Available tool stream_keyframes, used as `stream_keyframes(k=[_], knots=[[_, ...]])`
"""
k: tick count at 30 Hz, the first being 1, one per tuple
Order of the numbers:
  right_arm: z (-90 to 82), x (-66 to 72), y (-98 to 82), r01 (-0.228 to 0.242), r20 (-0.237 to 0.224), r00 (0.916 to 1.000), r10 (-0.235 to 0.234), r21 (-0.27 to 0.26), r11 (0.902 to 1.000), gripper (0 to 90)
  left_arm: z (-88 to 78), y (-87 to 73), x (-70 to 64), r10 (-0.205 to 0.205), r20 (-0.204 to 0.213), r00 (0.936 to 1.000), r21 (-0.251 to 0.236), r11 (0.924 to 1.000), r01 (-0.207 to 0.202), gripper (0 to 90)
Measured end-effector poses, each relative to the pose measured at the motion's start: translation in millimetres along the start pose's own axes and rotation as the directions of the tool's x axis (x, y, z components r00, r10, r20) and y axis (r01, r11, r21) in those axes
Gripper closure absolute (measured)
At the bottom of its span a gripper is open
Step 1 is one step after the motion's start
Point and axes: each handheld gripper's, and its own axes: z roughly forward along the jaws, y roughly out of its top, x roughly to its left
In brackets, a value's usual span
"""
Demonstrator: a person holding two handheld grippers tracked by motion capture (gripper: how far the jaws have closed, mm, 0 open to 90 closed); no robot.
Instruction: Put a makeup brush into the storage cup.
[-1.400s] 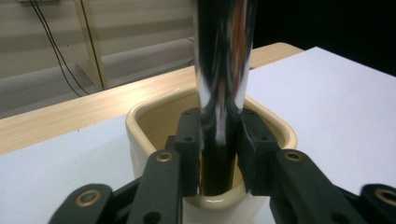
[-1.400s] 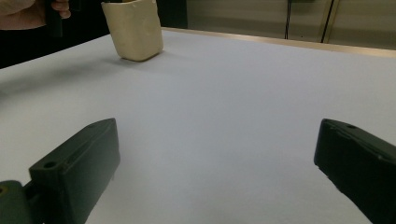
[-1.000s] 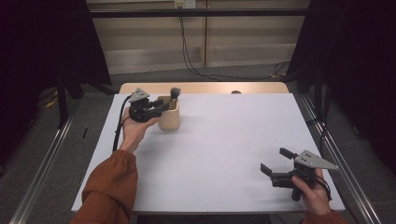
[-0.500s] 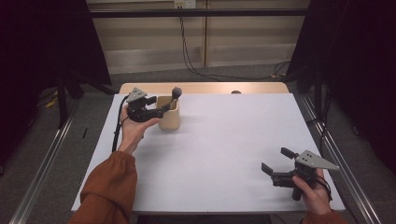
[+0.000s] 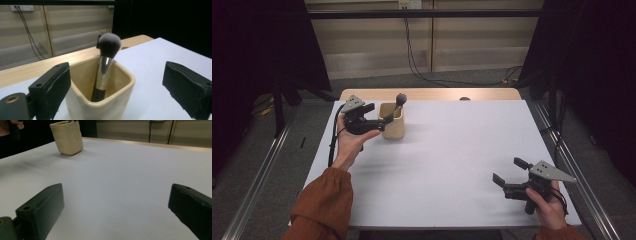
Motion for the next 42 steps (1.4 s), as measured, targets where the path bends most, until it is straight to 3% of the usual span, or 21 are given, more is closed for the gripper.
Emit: stream_keyframes(k=[4, 11, 18, 21, 27, 35, 42], knots=[[-1.4, 0.7, 0.0, -0.002, 0.000, 1.0000, 0.002, 0.000, 1.0000, 0.0, -8.6, -4.0, 0.9, 0.000, 0.019, 0.9998, -0.014, 0.9999, 0.001, 5.0], [-4.1, 2.4, 0.6, -0.008, 0.001, 1.0000, 0.008, -0.004, 1.0000, 0.0, -27.9, -15.3, 6.9, -0.021, 0.007, 0.9998, -0.019, 0.9996, 0.021, 3.2], [-3.7, 4.2, 1.1, 0.000, 0.003, 1.0000, 0.000, -0.001, 1.0000, 0.0, -44.8, -20.9, -1.3, 0.035, -0.011, 0.9993, -0.027, 0.9990, -0.035, 3.4], [-3.9, 3.9, 1.0, 0.000, 0.002, 1.0000, 0.000, -0.003, 1.0000, 0.0, -50.2, -24.7, -3.4, 0.015, -0.003, 0.9999, -0.033, 0.9993, -0.015, 2.6], [-4.9, 3.3, 1.0, -0.005, 0.000, 1.0000, 0.005, -0.006, 1.0000, 0.0, -58.4, -32.1, -6.6, 0.027, -0.026, 0.9993, -0.018, 0.9994, -0.028, 2.7], [-4.7, 4.2, 1.1, 0.003, 0.000, 1.0000, -0.003, -0.007, 1.0000, 0.0, -71.4, -40.3, -17.0, 0.024, -0.013, 0.9996, 0.009, 0.9997, -0.024, 2.7], [-4.7, 5.1, 0.9, 0.007, -0.004, 1.0000, -0.007, -0.004, 1.0000, 0.0, -82.6, -46.7, -24.7, 0.019, -0.026, 0.9995, -0.013, 0.9997, -0.020, 3.1]])
